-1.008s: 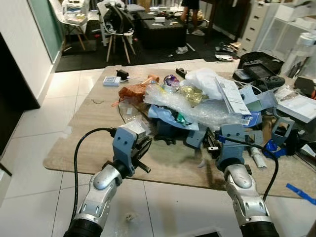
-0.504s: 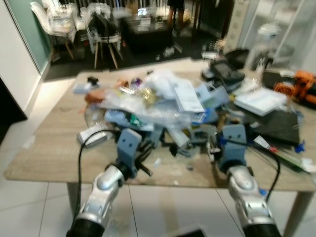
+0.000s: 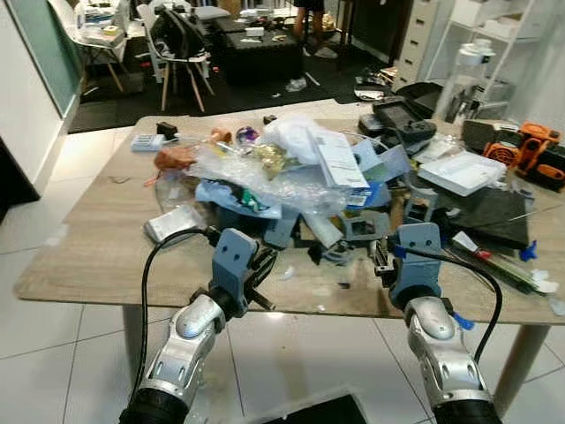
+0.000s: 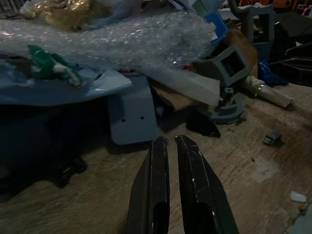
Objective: Picking trash to rubbish bin
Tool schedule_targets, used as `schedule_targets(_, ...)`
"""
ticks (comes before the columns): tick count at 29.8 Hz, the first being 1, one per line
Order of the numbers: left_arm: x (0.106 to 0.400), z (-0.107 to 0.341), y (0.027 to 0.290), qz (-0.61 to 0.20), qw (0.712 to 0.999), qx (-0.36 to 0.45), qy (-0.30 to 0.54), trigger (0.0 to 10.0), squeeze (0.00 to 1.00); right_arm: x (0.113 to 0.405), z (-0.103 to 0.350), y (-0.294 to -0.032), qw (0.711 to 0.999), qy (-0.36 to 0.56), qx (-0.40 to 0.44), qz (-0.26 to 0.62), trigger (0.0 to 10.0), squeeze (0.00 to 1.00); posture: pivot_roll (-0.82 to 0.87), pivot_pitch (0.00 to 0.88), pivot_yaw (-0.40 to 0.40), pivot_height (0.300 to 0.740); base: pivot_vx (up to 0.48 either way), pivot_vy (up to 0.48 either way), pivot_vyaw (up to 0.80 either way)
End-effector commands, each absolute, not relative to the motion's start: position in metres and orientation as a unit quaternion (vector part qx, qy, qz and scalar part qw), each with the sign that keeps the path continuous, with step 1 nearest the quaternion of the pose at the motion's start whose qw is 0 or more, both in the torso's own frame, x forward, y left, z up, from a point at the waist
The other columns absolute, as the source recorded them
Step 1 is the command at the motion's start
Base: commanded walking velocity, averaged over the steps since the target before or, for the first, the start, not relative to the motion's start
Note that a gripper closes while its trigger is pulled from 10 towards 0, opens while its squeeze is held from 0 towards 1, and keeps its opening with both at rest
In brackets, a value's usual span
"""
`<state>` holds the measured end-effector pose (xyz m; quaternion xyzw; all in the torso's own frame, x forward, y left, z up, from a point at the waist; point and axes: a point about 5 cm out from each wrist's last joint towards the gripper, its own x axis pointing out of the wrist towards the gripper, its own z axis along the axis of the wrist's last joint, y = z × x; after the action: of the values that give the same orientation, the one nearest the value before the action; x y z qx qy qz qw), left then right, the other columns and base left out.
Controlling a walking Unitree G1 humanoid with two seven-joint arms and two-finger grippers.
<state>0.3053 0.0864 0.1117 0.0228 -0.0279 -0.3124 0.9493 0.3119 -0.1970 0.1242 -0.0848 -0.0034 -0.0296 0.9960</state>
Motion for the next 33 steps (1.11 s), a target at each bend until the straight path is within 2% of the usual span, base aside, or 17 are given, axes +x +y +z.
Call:
schedule_targets(1, 0.303, 0.112, 0.086, -0.316, 0.948, 0.031, -0.031, 10.0, 0.00, 0.311, 0.125, -0.198, 0.996, -0.004, -0.083, -0.030, 10.0, 0.00, -0.11, 0.061, 0.034, 0.740, 0.000, 0.000, 0.00)
schedule_targets(8, 0.303, 0.113, 0.084, -0.319, 0.947, 0.029, -0.033, 10.0, 0.00, 0.311, 0.126, -0.201, 0.996, -0.008, -0.081, -0.031, 10.0, 0.00, -0.11, 0.065, 0.036, 0.740, 0.000, 0.000, 0.00)
schedule_targets(9, 0.302, 0.114, 0.083, -0.322, 0.946, 0.027, -0.035, 10.0, 0.00, 0.311, 0.128, -0.202, 0.997, -0.013, -0.074, -0.028, 10.0, 1.00, -0.11, 0.068, 0.038, 0.740, 0.000, 0.000, 0.00)
schedule_targets(12, 0.302, 0.115, 0.082, -0.323, 0.945, 0.026, -0.036, 10.0, 0.00, 0.311, 0.130, -0.202, 0.997, -0.021, -0.069, -0.023, 10.0, 1.00, -0.11, 0.072, 0.040, 0.740, 0.000, 0.000, 0.00)
schedule_targets(17, 0.305, 0.119, 0.081, -0.329, 0.943, 0.032, -0.044, 10.0, 0.00, 0.315, 0.136, -0.199, 0.995, -0.025, -0.096, 0.031, 10.0, 1.00, -0.11, 0.093, 0.048, 0.740, 0.000, 0.000, 0.00)
schedule_targets(25, 0.304, 0.123, 0.082, -0.339, 0.939, 0.026, -0.050, 10.0, 0.00, 0.313, 0.130, -0.193, 0.991, 0.008, -0.094, 0.099, 10.0, 1.00, -0.10, 0.112, 0.052, 0.740, 0.000, 0.000, 0.00)
schedule_targets(33, 0.302, 0.128, 0.084, -0.339, 0.939, 0.019, -0.059, 10.0, 0.00, 0.316, 0.130, -0.193, 0.985, 0.010, -0.132, 0.111, 10.0, 1.00, -0.09, 0.121, 0.052, 0.740, 0.000, 0.000, 0.00)
